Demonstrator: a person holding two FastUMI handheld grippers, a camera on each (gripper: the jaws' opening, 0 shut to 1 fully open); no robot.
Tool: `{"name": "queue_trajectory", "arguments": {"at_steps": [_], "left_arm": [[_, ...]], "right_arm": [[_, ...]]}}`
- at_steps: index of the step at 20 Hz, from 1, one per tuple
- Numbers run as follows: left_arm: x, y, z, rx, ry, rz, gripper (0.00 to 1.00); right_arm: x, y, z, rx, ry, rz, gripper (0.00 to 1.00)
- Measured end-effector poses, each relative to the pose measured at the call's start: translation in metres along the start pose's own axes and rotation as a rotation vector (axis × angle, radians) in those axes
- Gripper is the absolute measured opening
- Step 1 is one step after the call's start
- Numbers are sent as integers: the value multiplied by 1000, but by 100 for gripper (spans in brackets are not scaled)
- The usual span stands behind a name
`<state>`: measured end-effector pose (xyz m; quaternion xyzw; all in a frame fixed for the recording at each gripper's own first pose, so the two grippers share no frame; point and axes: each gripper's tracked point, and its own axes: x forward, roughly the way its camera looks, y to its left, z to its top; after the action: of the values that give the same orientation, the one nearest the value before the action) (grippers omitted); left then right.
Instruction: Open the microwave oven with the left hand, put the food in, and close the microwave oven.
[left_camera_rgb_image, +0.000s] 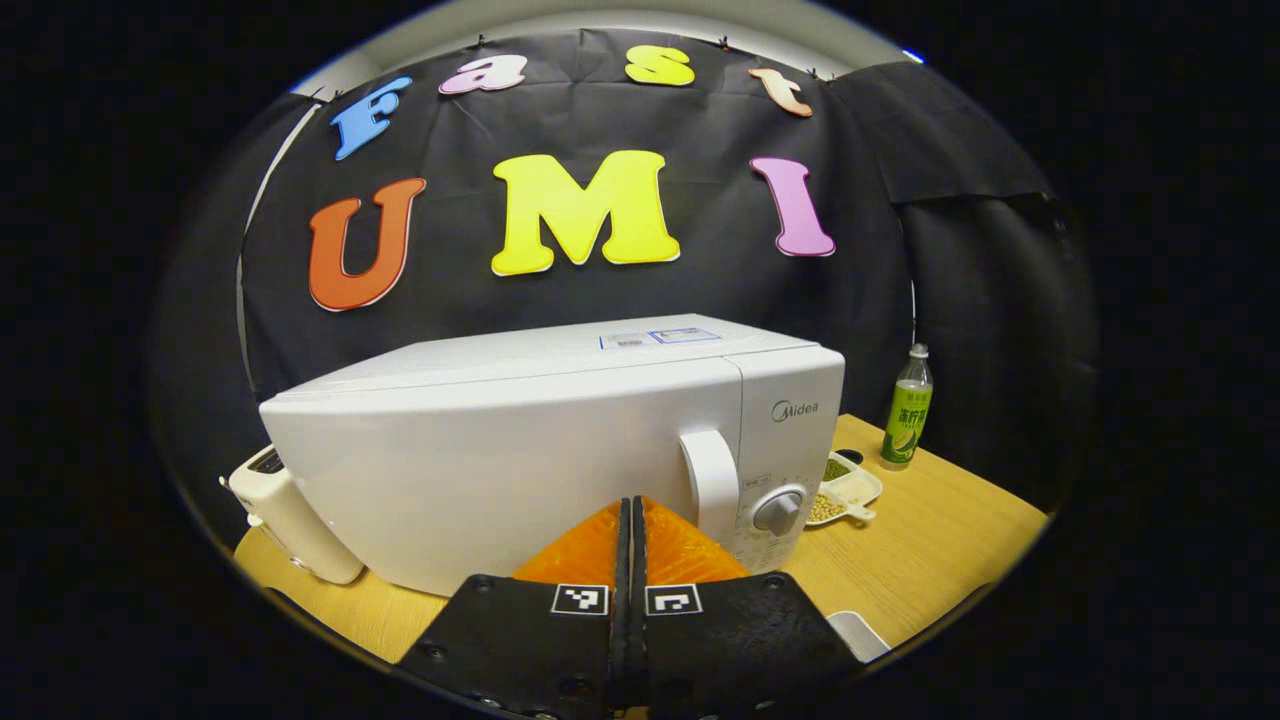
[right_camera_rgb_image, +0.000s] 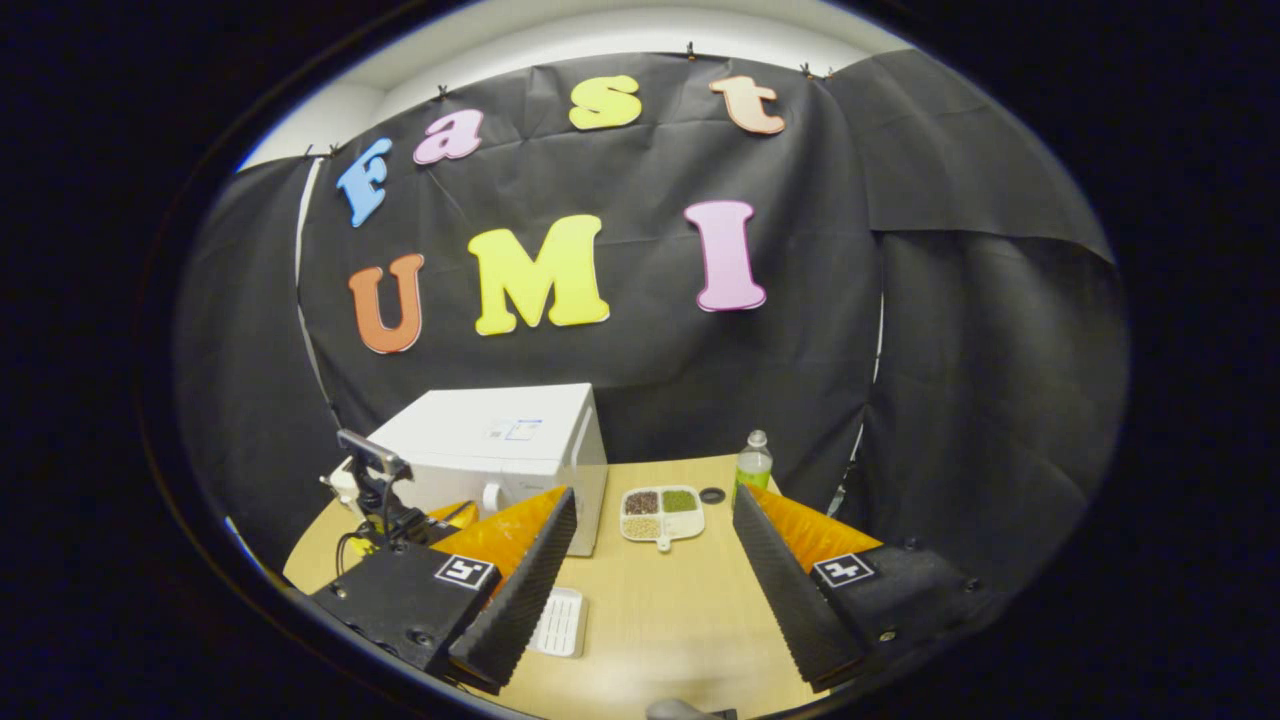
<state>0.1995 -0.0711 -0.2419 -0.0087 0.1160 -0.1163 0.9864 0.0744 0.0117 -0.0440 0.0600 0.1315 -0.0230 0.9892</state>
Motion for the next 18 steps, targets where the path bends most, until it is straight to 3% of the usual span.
{"name": "queue_trajectory", "arguments": {"at_steps": [1,2,4,5,6,10,11,12,13,14,15,16,17,18], "left_arm": [[-17,-1,10,-9,-13,-16,0],[-25,-2,15,-13,-21,-25,0],[-44,2,28,-4,-40,-15,98],[-56,5,36,2,-52,-8,96],[-68,10,43,5,-58,1,96],[-120,31,71,-21,-73,53,96],[-133,40,78,-18,-79,74,96],[-147,47,85,-10,-87,85,96],[-162,52,92,-4,-96,99,96],[-176,59,98,-4,-104,110,96],[-189,63,105,-8,-108,116,96],[-203,67,111,-13,-116,128,96],[-216,73,116,-17,-121,145,96],[-229,78,123,-18,-132,155,96]], "right_arm": [[-1,2,3,-14,-13,0,100],[-1,4,6,-27,-27,-1,100],[-1,13,10,-39,-49,10,100],[-3,18,11,-41,-59,19,100],[-5,23,11,-46,-67,25,92],[-18,40,10,-74,-102,46,92],[-22,44,9,-75,-109,51,100],[-26,47,8,-78,-116,55,92],[-31,50,7,-83,-122,56,92],[-35,53,6,-86,-129,59,100],[-39,56,3,-91,-134,59,100],[-43,58,1,-93,-137,60,92],[-48,60,-2,-96,-142,60,100],[-51,63,-4,-100,-146,59,92]]}}
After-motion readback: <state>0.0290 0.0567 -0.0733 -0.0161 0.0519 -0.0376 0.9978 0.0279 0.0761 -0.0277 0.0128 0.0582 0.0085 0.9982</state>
